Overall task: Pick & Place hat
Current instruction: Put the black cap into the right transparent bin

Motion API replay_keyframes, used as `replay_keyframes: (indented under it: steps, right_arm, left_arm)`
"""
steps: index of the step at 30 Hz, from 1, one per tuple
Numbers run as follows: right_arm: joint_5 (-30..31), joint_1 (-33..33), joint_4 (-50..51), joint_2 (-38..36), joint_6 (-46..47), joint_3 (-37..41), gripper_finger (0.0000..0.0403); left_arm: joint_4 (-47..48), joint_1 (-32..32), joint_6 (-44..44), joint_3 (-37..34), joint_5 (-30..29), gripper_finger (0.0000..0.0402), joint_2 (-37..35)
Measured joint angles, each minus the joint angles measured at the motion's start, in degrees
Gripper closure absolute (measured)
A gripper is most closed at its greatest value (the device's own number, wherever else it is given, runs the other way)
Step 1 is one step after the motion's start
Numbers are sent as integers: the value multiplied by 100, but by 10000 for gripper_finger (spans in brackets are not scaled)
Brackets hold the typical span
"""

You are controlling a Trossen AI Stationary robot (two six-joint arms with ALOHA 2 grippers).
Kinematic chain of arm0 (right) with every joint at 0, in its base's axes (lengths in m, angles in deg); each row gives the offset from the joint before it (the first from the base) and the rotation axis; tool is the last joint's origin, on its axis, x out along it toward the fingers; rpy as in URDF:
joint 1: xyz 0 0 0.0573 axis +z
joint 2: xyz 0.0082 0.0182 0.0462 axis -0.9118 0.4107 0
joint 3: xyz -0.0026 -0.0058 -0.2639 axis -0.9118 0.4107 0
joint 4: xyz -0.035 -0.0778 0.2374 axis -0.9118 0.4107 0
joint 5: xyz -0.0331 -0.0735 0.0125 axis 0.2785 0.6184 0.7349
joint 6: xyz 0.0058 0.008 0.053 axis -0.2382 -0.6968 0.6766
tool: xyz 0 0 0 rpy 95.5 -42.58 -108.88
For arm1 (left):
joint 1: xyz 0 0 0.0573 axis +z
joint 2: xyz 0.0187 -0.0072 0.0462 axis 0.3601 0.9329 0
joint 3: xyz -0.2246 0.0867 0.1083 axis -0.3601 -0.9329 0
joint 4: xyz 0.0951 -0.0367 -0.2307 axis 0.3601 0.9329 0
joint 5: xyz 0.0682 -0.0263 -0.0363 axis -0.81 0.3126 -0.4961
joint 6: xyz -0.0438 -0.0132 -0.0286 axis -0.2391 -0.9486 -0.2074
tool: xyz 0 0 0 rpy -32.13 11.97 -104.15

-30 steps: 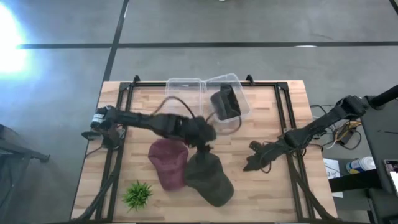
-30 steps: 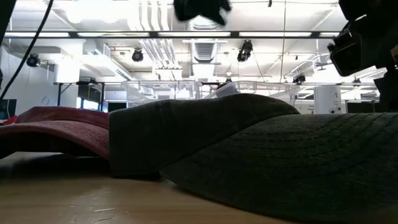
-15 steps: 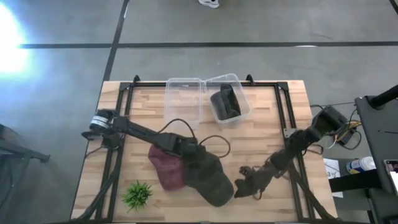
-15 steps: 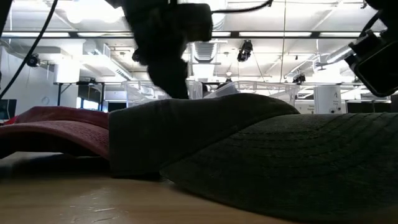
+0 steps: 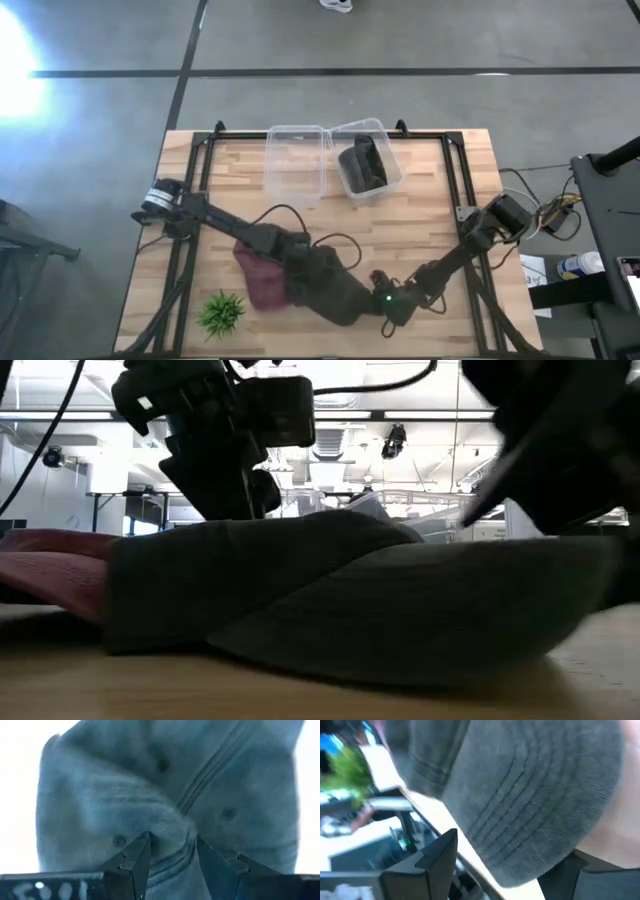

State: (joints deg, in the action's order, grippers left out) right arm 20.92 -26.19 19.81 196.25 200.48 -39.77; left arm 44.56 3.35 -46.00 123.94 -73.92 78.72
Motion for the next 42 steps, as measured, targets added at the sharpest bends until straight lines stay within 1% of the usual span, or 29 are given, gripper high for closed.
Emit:
replay_keyframes:
  steps: [2,3,5,8,10,13,14,17,20,22,25,28,31,35,37,39,41,42]
  right_arm:
    - [327,-32,66,-25,-45,-4,174]
    - [381,-58,55,-44,-132,-35,174]
    - [388,-88,51,-132,-311,-76,177]
    - [395,-130,378,-180,-542,-191,192]
    - [392,-166,742,-215,-608,-248,214]
    - [418,-226,1013,-258,-655,-308,260]
    - [509,-237,1014,-267,-709,-311,277]
    - [741,-257,1002,-366,-874,-297,327]
    - [890,-269,1115,-603,-1125,-294,373]
    - [884,-270,1336,-857,-1424,-294,387]
    - [887,-242,1955,-1391,-2026,-342,388]
    - [1175,-209,2637,-2084,-2792,-577,389]
    - [1768,-203,3639,-2745,-3482,-970,389]
    - [2948,-328,5084,-3472,-4663,-1692,389]
    - [3444,-500,5874,-3740,-5155,-2085,389]
    - [3707,-825,6625,-3926,-5551,-2468,389]
    - [3673,-1314,7314,-4047,-5821,-2745,389]
    - [3551,-1619,7582,-4087,-5933,-2850,389]
  left_arm:
    - [-202,-35,-2,-35,0,246,0]
    - [-286,-48,-5,-36,0,246,0]
    - [-479,-52,-56,-31,-1,246,0]
    - [-653,-52,-96,62,-2,246,0]
    - [-929,-50,-96,97,-7,246,-4]
    - [-1282,-49,-147,98,-20,246,-7]
    - [-1374,-50,-156,98,-19,246,-7]
    - [-1364,-48,-230,142,-42,246,-7]
    - [-1142,-46,-231,249,-110,246,-133]
    - [-1049,-62,-231,375,-271,246,-344]
    - [-782,-81,-253,611,-694,246,-788]
    - [-709,-134,-261,807,-1224,246,-1348]
    - [-765,-247,-250,1029,-2067,246,-1976]
    - [-782,-407,-41,1163,-3477,246,-2663]
    - [-772,-447,29,1160,-4090,246,-2937]
    - [-740,-476,33,1125,-4590,246,-3164]
    - [-662,-483,8,1125,-4931,246,-3295]
    - [-559,-485,-2,1125,-5069,246,-3322]
